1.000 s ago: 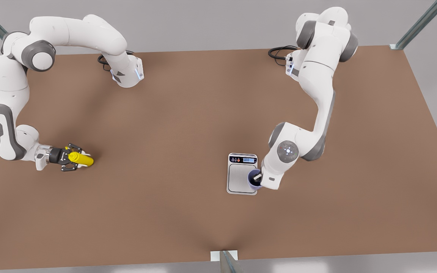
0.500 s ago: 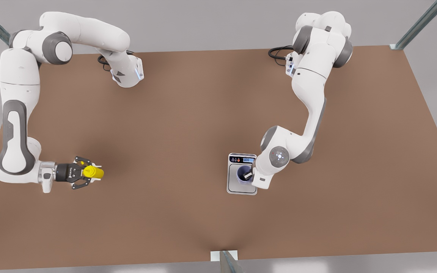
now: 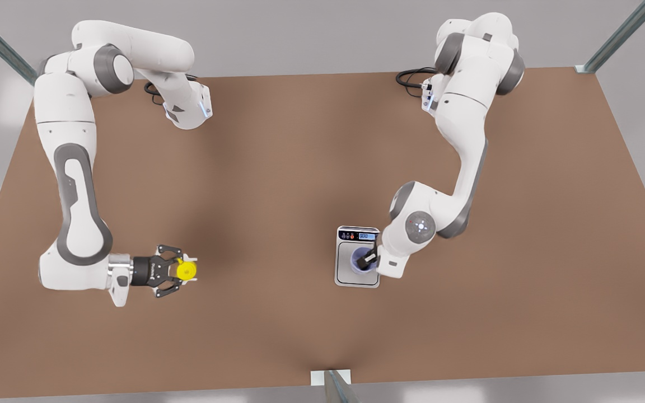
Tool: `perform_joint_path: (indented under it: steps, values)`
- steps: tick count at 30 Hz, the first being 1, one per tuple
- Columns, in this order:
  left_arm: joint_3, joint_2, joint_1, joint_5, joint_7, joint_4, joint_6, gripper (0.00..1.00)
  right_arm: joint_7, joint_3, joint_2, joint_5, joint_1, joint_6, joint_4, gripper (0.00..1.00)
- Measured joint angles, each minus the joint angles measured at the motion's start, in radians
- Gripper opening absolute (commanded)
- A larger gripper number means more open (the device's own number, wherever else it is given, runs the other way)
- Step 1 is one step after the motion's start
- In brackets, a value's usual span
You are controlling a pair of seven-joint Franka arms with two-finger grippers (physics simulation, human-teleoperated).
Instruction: Move cup to the weight, pick up sauce bottle, pour sauce
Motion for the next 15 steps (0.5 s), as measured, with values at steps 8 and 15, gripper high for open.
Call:
perform_joint_path:
  steps: [8, 15]
  values:
    - [0.000, -0.142, 0.330, 0.002, 0.470, 0.348, -0.659, 1.00, 0.288, -0.011, -0.003, -0.085, 0.321, 0.259, 0.052, 0.45]
    - [-0.006, -0.573, 0.387, 0.181, 0.753, -0.124, -0.590, 1.00, 0.433, -0.163, -0.003, -0.135, 0.595, 0.287, 0.145, 0.44]
